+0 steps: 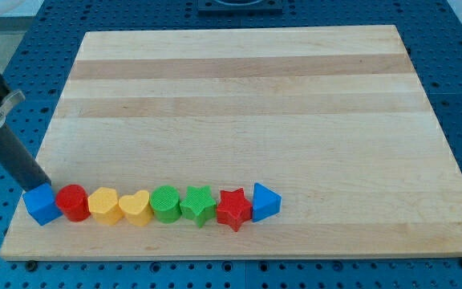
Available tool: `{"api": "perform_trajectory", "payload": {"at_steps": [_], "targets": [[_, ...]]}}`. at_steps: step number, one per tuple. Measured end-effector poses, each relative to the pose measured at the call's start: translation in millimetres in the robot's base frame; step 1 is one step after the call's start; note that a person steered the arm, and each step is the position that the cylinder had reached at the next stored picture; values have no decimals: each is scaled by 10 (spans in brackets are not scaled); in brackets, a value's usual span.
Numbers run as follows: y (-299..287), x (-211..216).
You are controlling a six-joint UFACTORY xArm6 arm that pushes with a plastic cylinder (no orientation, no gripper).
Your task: Push the blue cube towards top
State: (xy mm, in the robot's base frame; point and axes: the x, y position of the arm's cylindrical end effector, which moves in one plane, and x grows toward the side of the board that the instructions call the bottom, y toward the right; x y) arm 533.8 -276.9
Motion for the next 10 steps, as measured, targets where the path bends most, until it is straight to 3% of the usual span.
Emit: {"api": "perform_trajectory", "payload": {"at_steps": [3,4,5,6,8,9,10], "targets": [[-280,12],[-258,-234],[223,-797],[1285,-1047],[3919,-1082],[5178,-882],[6002,-330]]}}
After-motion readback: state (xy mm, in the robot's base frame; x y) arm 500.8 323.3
